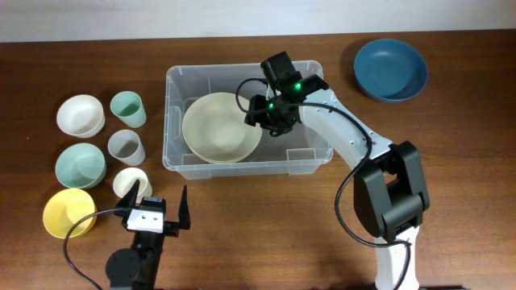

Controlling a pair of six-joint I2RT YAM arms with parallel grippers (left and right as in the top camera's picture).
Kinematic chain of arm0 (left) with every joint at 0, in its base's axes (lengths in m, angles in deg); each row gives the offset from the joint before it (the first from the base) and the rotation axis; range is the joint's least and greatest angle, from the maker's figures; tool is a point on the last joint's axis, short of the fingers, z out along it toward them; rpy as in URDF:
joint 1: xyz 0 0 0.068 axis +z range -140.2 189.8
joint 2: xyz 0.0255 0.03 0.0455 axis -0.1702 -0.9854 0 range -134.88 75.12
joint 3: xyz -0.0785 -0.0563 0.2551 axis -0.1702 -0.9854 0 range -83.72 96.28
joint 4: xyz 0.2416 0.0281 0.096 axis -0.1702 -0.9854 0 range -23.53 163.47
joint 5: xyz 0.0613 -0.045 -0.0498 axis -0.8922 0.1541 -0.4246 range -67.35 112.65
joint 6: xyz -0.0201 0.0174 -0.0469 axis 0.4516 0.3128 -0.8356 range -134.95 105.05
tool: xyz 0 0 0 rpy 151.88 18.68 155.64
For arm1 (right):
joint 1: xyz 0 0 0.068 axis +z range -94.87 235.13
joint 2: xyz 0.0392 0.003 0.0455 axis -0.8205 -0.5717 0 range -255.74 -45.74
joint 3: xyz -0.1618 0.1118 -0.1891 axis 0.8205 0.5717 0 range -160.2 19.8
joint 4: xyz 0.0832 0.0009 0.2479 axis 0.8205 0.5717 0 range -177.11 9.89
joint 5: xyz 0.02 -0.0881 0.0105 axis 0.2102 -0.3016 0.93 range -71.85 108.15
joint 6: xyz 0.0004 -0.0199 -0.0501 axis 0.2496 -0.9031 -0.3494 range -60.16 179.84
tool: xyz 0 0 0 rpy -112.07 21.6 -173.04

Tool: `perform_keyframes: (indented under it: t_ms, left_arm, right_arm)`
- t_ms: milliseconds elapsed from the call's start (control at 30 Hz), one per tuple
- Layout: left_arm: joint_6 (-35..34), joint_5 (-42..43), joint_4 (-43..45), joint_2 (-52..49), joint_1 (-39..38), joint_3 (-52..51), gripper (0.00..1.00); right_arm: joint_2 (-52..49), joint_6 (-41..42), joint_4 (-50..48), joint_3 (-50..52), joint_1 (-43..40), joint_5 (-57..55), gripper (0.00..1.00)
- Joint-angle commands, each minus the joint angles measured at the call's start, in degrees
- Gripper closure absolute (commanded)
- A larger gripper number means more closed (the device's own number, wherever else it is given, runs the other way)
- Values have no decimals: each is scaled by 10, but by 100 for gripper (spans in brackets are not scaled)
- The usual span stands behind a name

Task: Pack container

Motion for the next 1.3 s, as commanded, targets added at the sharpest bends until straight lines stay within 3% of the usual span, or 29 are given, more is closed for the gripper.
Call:
perform_keyframes:
  t_ms: [0,200,300,533,667,800,1000,1267]
  left_arm:
    - [-5,-4,-3,3,3,-2,1]
    - [-5,-4,-3,3,3,-2,1]
    - [-5,-4,-3,3,3,-2,1]
    - [-5,-4,-3,3,3,-2,0]
    - [-5,-4,-3,3,3,-2,1]
    - [-5,-4,-3,3,3,-2,1]
    - [-5,-4,-3,3,3,-2,1]
    - [-5,-4,-3,3,3,-2,1]
  right_arm:
    - [-2,-7,-2,-1,4,-2,39]
    - [-2,-7,-4,-1,3,-6,39]
    - [0,-52,-5,-11,3,-21,39]
    - [10,-107,83,-129,3,-50,39]
    - [11,-106,136,-203,8,-26,64]
    - [8,-106,146,-207,28,30,73]
    - [8,-113,134,-167,80,9,96]
    - [8,-134,118,-161,132,6,96]
